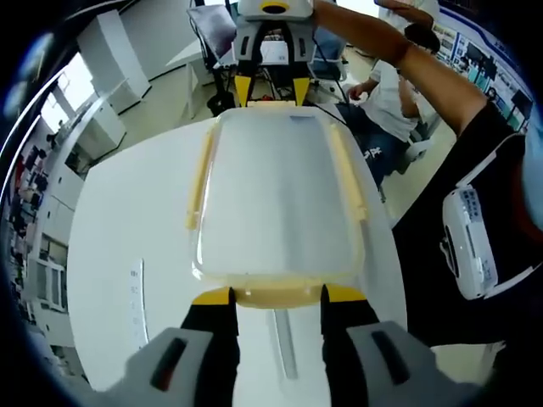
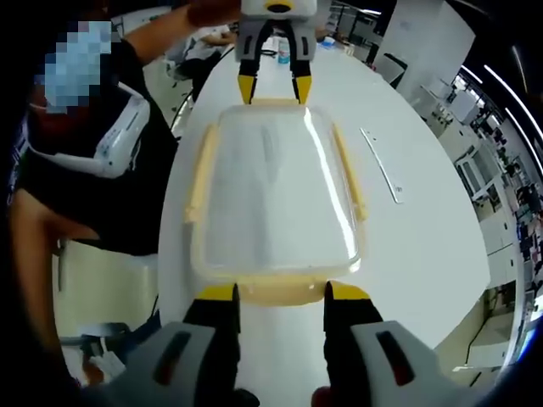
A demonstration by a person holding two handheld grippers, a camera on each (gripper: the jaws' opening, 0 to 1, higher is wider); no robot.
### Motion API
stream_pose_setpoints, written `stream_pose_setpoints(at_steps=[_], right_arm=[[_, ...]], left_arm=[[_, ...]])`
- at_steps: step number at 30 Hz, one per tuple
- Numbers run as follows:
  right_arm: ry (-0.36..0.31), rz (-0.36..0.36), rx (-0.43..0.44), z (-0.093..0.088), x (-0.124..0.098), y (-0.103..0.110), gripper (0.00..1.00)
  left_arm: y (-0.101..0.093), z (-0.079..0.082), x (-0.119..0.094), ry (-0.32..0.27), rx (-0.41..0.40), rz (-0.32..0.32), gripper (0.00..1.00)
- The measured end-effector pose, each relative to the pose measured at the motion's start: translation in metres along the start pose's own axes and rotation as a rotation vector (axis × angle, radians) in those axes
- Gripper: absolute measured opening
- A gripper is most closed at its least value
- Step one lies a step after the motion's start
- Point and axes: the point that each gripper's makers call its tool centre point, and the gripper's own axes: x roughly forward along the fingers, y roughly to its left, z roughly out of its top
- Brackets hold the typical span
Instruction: Snap each plastic latch of the storage box into its locked position after aligning the lid with the box until every specified latch is closed and the lid sits flush.
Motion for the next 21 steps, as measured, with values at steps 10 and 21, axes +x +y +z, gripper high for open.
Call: stream_pose_setpoints(at_steps=[10, 21], right_arm=[[-0.012, 0.012, -0.003, 0.013, 0.013, -0.001, 0.34], [0.014, 0.024, 0.01, 0.03, 0.026, 0.008, 0.34]], left_arm=[[-0.001, -0.021, -0.001, 0.006, 0.002, 0.001, 0.34], [-0.005, -0.041, -0.008, 0.012, -0.027, -0.021, 0.34]])
